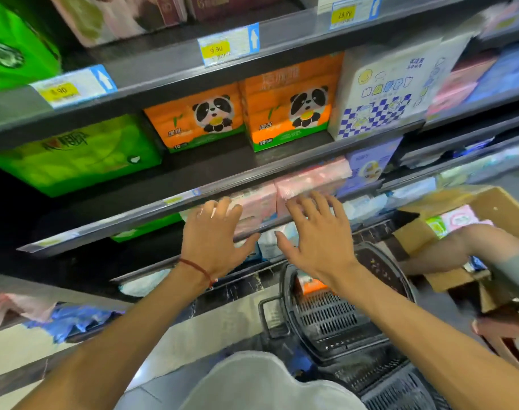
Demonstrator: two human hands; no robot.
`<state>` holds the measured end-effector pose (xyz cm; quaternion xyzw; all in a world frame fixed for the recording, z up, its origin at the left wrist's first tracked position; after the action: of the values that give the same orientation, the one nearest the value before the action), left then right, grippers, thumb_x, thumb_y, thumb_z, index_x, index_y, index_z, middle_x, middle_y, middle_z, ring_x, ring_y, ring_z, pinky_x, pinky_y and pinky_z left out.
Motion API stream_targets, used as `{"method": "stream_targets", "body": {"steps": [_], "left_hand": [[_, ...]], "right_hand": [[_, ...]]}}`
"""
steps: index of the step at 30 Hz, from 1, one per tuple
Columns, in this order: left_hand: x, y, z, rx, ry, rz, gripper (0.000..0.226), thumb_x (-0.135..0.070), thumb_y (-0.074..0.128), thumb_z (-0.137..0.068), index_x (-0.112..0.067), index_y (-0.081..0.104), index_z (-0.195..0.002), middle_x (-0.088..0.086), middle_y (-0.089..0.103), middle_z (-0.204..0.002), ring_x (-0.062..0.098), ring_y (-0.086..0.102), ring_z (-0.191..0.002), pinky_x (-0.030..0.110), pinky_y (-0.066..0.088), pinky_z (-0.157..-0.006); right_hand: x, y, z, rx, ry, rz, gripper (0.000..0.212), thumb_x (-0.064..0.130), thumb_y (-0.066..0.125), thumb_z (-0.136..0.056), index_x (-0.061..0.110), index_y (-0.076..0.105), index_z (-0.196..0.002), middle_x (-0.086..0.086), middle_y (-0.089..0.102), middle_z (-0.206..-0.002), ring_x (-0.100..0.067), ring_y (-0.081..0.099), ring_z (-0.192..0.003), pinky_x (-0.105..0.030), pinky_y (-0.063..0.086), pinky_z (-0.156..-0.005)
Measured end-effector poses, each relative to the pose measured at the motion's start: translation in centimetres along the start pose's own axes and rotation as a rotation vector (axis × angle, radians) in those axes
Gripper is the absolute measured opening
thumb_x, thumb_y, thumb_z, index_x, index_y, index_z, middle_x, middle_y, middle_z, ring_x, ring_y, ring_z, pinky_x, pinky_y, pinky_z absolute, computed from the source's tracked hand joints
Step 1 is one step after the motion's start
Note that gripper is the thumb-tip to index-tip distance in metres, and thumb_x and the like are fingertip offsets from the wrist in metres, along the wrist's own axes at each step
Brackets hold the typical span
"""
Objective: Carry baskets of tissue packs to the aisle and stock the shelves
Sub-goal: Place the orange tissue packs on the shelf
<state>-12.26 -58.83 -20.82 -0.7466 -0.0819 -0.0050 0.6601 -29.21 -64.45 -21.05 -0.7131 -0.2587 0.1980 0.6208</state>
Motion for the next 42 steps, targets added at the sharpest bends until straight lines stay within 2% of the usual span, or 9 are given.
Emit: {"method": "stream_targets", "body": {"steps": [3, 6, 13, 16, 20, 27, 30, 35, 42], "left_hand": [[0.1, -0.1, 2.3, -0.016, 0.072, 0.028, 0.065, -0.074, 0.040, -0.088, -0.022, 0.059, -0.122, 0.005, 0.059, -0.131, 0.031, 0.057, -0.112, 0.044, 0.047, -0.085], [0.9, 0.6, 4.3, 0.010, 0.146, 0.035, 0.070, -0.075, 0.037, -0.089, -0.023, 0.056, -0.132, 0.005, 0.057, -0.138, 0.031, 0.054, -0.121, 0.045, 0.047, -0.091], [0.0, 1.2, 6.8, 0.010, 0.427, 0.082, 0.071, -0.071, 0.042, -0.090, -0.020, 0.058, -0.137, 0.008, 0.057, -0.140, 0.032, 0.053, -0.127, 0.046, 0.049, -0.093], [-1.5, 1.8, 7.6, 0.013, 0.543, 0.123, 0.069, -0.067, 0.047, -0.091, -0.019, 0.059, -0.138, 0.010, 0.055, -0.145, 0.032, 0.054, -0.127, 0.047, 0.049, -0.093], [-4.2, 3.0, 8.2, 0.032, 0.682, 0.138, 0.069, -0.066, 0.045, -0.093, -0.019, 0.056, -0.141, 0.008, 0.054, -0.147, 0.030, 0.052, -0.129, 0.046, 0.048, -0.094], [-10.4, 6.2, 6.3, 0.105, 0.846, 0.089, 0.069, -0.067, 0.043, -0.094, -0.020, 0.053, -0.143, 0.007, 0.052, -0.148, 0.030, 0.049, -0.133, 0.046, 0.042, -0.101], [-12.6, 7.8, 4.5, 0.125, 0.859, 0.094, 0.064, -0.063, 0.049, -0.094, -0.020, 0.056, -0.141, 0.007, 0.055, -0.144, 0.031, 0.052, -0.129, 0.046, 0.043, -0.097], [-16.5, 10.5, 1.3, 0.205, 0.884, 0.073, 0.062, -0.061, 0.049, -0.094, -0.019, 0.055, -0.140, 0.007, 0.056, -0.141, 0.032, 0.051, -0.128, 0.046, 0.044, -0.095], [-20.5, 14.5, -3.0, 0.288, 0.874, 0.096, 0.059, -0.058, 0.048, -0.093, -0.017, 0.058, -0.134, 0.007, 0.058, -0.135, 0.031, 0.054, -0.122, 0.047, 0.046, -0.090]], "right_hand": [[1.9, -0.7, 2.6, -0.037, 0.055, 0.012, 0.064, 0.059, 0.044, -0.098, 0.010, 0.064, -0.134, -0.012, 0.066, -0.129, -0.037, 0.054, -0.131, -0.055, 0.039, -0.113], [4.1, -0.7, 5.0, -0.057, 0.093, 0.027, 0.061, 0.058, 0.045, -0.100, 0.010, 0.066, -0.132, -0.012, 0.067, -0.129, -0.037, 0.055, -0.130, -0.054, 0.039, -0.113], [8.1, 0.9, 11.0, -0.048, 0.279, 0.053, 0.061, 0.058, 0.048, -0.100, 0.011, 0.065, -0.135, -0.013, 0.066, -0.132, -0.039, 0.056, -0.132, -0.053, 0.042, -0.111], [8.9, 1.8, 14.0, -0.023, 0.370, 0.052, 0.063, 0.057, 0.047, -0.101, 0.012, 0.061, -0.142, -0.013, 0.064, -0.136, -0.039, 0.053, -0.136, -0.054, 0.040, -0.113], [8.7, 3.2, 17.1, 0.040, 0.470, 0.052, 0.061, 0.055, 0.046, -0.101, 0.011, 0.062, -0.140, -0.013, 0.065, -0.132, -0.039, 0.055, -0.132, -0.053, 0.040, -0.111], [3.9, 6.1, 20.4, 0.110, 0.627, 0.024, 0.057, 0.053, 0.045, -0.101, 0.011, 0.064, -0.134, -0.013, 0.065, -0.129, -0.039, 0.055, -0.128, -0.053, 0.038, -0.112], [0.6, 7.6, 20.8, 0.151, 0.680, -0.001, 0.057, 0.054, 0.041, -0.102, 0.013, 0.062, -0.135, -0.011, 0.065, -0.130, -0.037, 0.054, -0.130, -0.052, 0.036, -0.114], [-5.1, 10.4, 20.9, 0.208, 0.733, -0.030, 0.057, 0.054, 0.045, -0.102, 0.013, 0.059, -0.139, -0.010, 0.065, -0.130, -0.036, 0.054, -0.130, -0.052, 0.039, -0.113], [-10.7, 14.2, 19.2, 0.300, 0.720, -0.063, 0.057, 0.053, 0.039, -0.104, 0.014, 0.059, -0.139, -0.010, 0.064, -0.133, -0.036, 0.052, -0.133, -0.051, 0.037, -0.115]]}}
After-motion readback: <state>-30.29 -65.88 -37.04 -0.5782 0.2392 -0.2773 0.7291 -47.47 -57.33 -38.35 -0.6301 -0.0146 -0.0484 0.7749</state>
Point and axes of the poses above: each hand's wrist, its own z-axis away from the middle knuckle, its own y-axis out of the palm, x = y × z, the point moved 9 cm from there along -z, towards the middle knuckle
